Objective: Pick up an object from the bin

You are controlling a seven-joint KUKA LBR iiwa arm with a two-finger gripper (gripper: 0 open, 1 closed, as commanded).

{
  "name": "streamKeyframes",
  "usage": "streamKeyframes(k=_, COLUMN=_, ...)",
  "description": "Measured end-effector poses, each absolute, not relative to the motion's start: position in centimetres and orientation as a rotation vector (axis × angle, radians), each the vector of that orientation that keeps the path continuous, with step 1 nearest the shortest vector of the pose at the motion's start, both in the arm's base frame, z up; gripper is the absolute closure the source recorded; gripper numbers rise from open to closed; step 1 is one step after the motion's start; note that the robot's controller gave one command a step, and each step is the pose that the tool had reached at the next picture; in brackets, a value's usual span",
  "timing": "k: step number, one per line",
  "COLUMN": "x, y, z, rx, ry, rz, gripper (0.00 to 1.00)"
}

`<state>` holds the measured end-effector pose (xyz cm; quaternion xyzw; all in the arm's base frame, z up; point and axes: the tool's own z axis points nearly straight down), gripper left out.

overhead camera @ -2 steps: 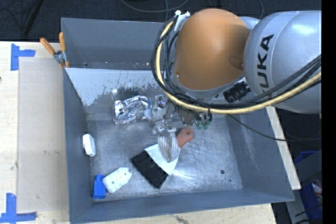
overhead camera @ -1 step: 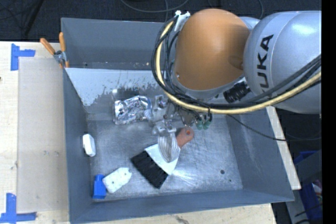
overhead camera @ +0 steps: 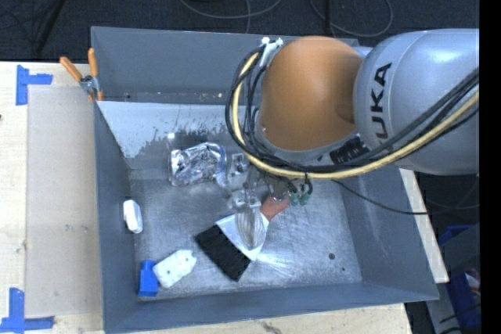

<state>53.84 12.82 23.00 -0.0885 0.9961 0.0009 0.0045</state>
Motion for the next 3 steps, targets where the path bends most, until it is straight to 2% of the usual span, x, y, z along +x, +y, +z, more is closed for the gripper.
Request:
streamKeyframes(k=1, x=55.3, y=12.8, z=16.0, rx=-0.157, ry=3.134, rz=0.001, gripper=1.00)
streamKeyframes(k=2, x=55.5, y=12.9, z=11.6, rx=-0.160, ry=3.142, rz=-0.001, gripper=1.00)
streamKeyframes(k=3, x=53.0, y=11.3, z=25.8, rx=0.602, ry=3.083, rz=-0.001, gripper=1.00)
